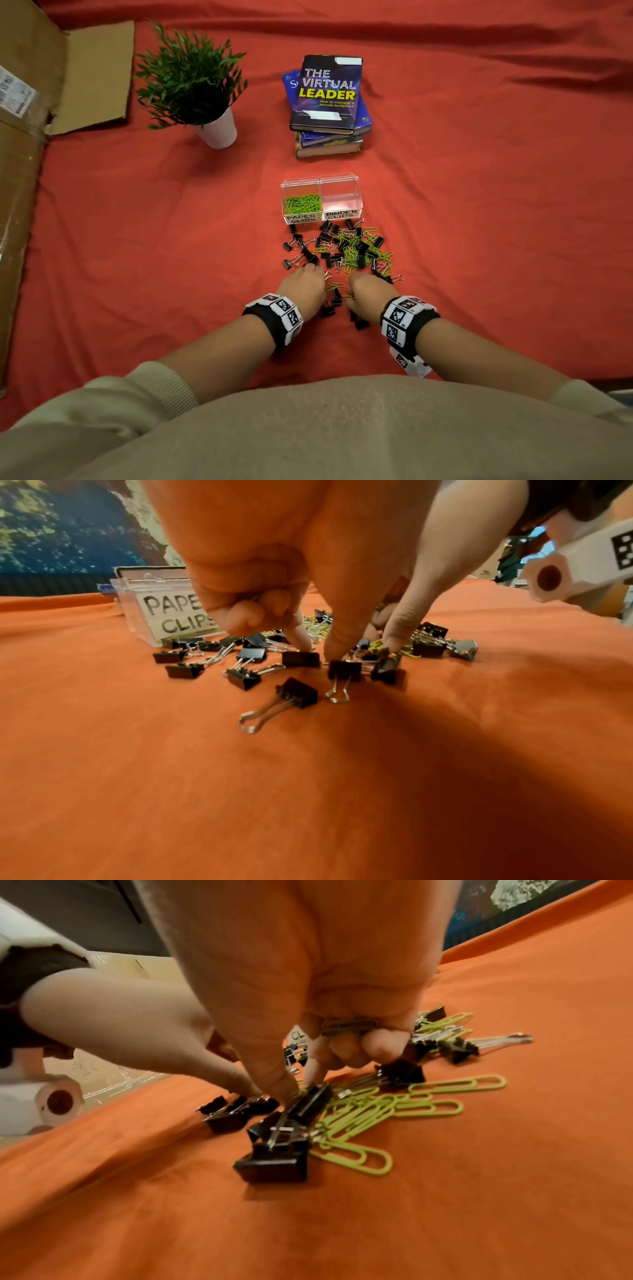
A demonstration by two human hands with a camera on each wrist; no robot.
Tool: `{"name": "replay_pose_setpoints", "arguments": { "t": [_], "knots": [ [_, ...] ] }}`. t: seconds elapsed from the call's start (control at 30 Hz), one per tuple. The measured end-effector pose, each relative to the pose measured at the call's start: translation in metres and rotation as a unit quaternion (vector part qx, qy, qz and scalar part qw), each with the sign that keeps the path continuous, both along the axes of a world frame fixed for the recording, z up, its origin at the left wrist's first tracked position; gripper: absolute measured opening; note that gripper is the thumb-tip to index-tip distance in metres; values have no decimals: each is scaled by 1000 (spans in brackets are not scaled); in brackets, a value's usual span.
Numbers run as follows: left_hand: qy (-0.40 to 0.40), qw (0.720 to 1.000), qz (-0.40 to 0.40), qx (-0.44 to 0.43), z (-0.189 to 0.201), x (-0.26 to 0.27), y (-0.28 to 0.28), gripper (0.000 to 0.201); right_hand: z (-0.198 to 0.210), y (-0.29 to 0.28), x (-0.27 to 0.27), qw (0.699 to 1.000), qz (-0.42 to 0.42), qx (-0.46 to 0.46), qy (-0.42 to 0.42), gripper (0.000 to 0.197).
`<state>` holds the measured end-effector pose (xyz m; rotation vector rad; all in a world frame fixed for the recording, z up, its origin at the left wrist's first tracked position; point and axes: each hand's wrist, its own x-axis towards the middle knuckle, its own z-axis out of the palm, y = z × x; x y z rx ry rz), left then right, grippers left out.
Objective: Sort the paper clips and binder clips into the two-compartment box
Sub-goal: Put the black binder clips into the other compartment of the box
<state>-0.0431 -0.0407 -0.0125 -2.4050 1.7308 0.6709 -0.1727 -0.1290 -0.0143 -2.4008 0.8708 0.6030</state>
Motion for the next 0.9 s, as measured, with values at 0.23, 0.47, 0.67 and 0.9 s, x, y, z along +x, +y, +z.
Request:
{"name": "replay_pose_setpoints", "arguments": {
  "t": [0.23, 0.47, 0.67, 0.9],
  "knots": [
    [23, 998, -56, -27, -3, 4, 6, 26, -2, 2, 1, 1000, 7, 15, -12, 22],
    [35, 998, -46, -2, -8, 1, -4, 24, 13, -25, -15, 970, -152, 151, -112, 9],
    [81, 996, 5, 33, -9, 2, -10, 23, 21, -51, -33, 841, -336, 386, -178, 25],
    [211, 975, 74, -10, -1, 8, -16, 7, 24, -53, -42, 751, -424, 469, -191, 24]
  ]
}}
